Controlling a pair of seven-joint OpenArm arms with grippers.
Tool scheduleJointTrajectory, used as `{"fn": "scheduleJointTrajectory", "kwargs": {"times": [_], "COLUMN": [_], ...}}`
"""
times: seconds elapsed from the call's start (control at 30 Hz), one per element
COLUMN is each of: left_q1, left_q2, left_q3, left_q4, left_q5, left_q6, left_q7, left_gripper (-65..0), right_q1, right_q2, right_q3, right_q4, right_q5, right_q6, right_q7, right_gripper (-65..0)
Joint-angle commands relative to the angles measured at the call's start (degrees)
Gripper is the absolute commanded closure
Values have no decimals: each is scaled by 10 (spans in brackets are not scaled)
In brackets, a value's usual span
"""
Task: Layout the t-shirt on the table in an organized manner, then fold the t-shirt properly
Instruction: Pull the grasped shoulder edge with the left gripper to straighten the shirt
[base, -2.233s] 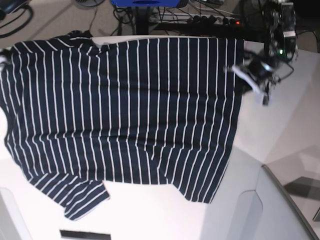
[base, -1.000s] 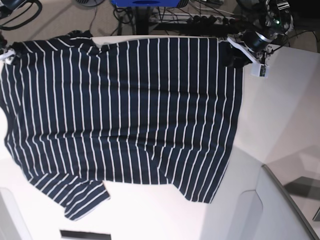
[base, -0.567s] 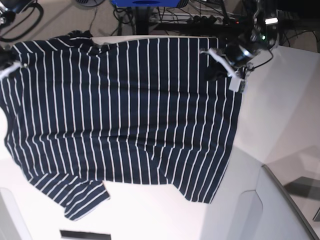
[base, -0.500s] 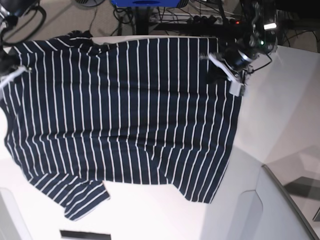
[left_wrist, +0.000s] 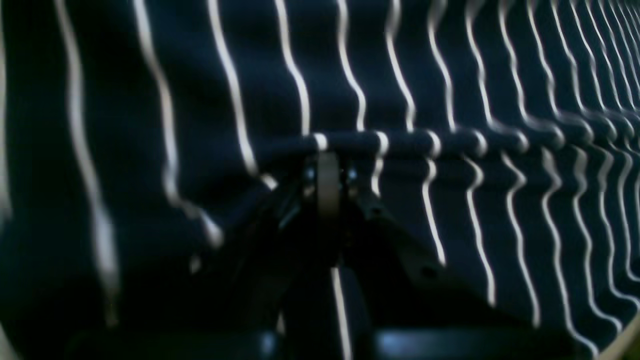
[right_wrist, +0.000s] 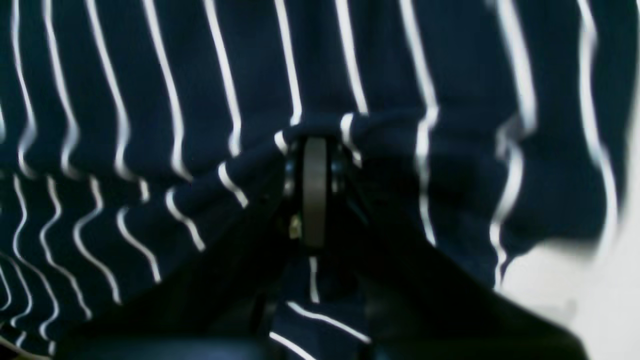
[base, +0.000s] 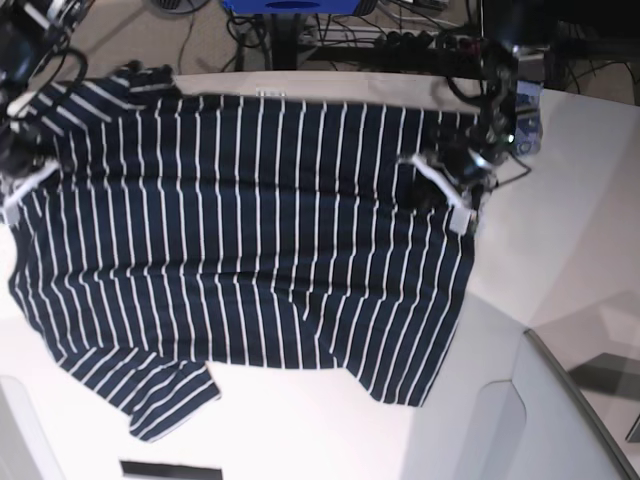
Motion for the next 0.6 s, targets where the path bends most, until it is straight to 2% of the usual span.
{"fn": "scheduleJointTrajectory", "kwargs": {"times": [0.0, 0.23, 0.37, 0.43, 0.57], "left_q1": [-8, -126, -183, -206, -200], "left_q2": [-6, -7, -2, 7, 10], "left_q3": [-1, -1, 0, 0, -1], "left_q4": [-22, -135, -190, -213, -177], "left_q5": [39, 68, 88, 98, 99], "left_q6": [21, 21, 21, 21, 21], "left_q7": [31, 22, -24, -27, -25], "left_gripper": [0, 0, 0, 0, 0], "right_q1": [4, 95, 145, 154, 152], "right_q2": [7, 49, 61, 66, 67], "right_q3": [-12, -66, -93, -109, -109], "right_q4": [-17, -146, -198, -202, -162], "right_q5": [-8, -8, -8, -8, -6], "right_q6": [-1, -1, -2, -39, -45], "right_q7": [6, 67, 95, 100, 97], "right_gripper": [-8, -8, -8, -8, -14]}}
